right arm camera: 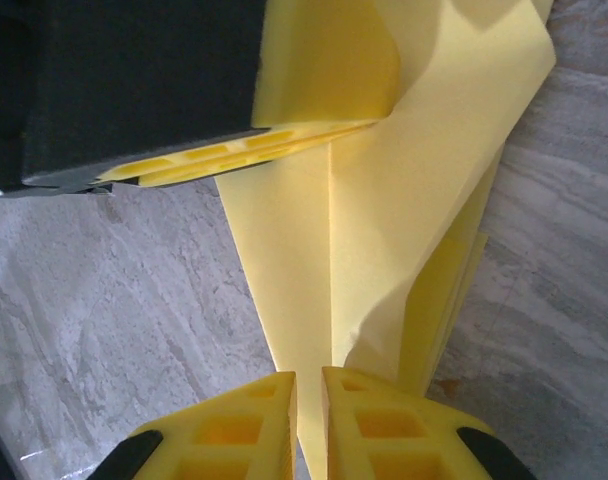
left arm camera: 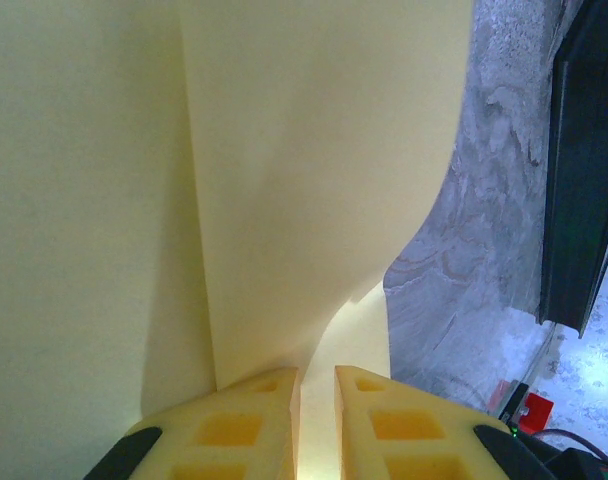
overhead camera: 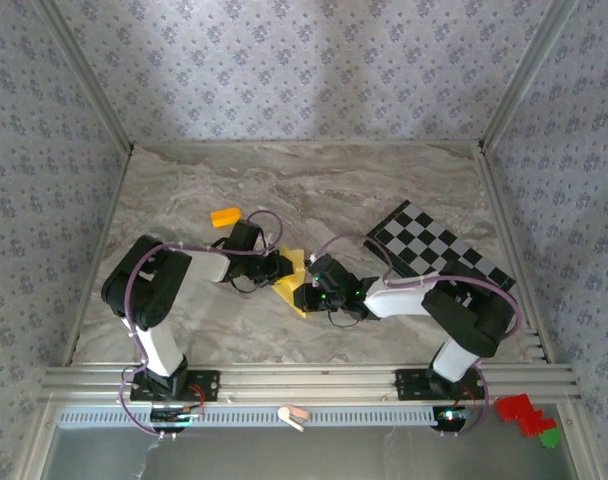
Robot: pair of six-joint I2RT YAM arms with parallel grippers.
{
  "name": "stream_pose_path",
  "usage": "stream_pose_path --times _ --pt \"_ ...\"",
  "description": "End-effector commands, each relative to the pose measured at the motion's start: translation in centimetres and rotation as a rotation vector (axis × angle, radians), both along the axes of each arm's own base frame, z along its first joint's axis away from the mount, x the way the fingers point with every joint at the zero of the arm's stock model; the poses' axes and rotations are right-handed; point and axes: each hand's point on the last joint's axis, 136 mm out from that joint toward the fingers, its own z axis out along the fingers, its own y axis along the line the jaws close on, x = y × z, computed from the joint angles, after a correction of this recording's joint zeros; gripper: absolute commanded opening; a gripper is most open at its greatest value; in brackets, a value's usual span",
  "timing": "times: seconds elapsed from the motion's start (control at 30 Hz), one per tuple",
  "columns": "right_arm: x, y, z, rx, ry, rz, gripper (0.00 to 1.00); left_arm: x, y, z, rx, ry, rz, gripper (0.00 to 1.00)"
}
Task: Fold a paper plane with a square sheet of paper (pick it up from the middle)
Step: Fourth fold the wing at the center of the table.
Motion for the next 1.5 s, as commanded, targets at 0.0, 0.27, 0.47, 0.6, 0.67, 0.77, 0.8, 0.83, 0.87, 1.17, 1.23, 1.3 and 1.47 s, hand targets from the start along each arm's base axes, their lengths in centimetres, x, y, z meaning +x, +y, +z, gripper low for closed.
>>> stream_pose_path --times 0.0,0.27,0.47,0.6,0.67,0.77,0.8,0.83,0.87,1.17,1.23,1.3,1.47 --pt "-0.5 -0.7 -1.4 -0.034 0.03 0.009 0.15 -1.3 1.5 -2.6 0.086 0.061 0.003 0.17" --pt "-1.4 -1.8 -3.2 -0.079 0.068 -0.002 0.14 -1.4 1.6 -2.8 0.09 0.066 0.006 0.17" --pt "-1.8 -2.8 -4.1 -0.114 0.087 -0.011 0.14 -1.4 1.6 -2.8 0.089 0.067 0.007 0.17" --pt "-1.6 -2.4 -3.1 -0.089 0.07 0.002 0.14 -1.4 1.6 -2.8 0.089 0.069 0.007 0.17" --pt "-1.3 -2.1 -1.9 -0.071 0.044 0.007 0.14 -1.5 1.6 -2.8 0.091 0.069 0.007 0.17" --pt "-1.0 -1.9 -0.1 -0.049 0.003 0.014 0.15 -1.5 1.6 -2.9 0.092 0.07 0.004 0.17" --pt "-1.0 -1.8 0.3 -0.048 -0.007 0.02 0.15 -1.5 1.6 -2.9 0.091 0.069 0.004 0.17" --pt "-1.0 -1.7 0.8 -0.049 -0.018 0.026 0.16 -1.5 1.6 -2.9 0.092 0.072 0.005 0.17" --pt "-1.0 -1.5 1.4 -0.049 -0.03 0.033 0.16 -1.5 1.6 -2.9 0.093 0.069 0.004 0.17" --pt "-1.6 0.5 4.3 -0.056 -0.104 0.116 0.16 -1.5 1.6 -2.8 0.092 0.069 0.005 0.17" --pt "-1.6 1.1 4.2 -0.065 -0.102 0.128 0.16 -1.5 1.6 -2.9 0.094 0.069 0.004 0.17" --pt "-1.4 1.3 3.7 -0.076 -0.094 0.133 0.16 -1.5 1.6 -2.9 0.095 0.072 0.003 0.17" --pt "-0.8 1.0 1.5 -0.11 -0.037 0.138 0.16 -1.5 1.6 -3.0 0.096 0.072 0.003 0.17"
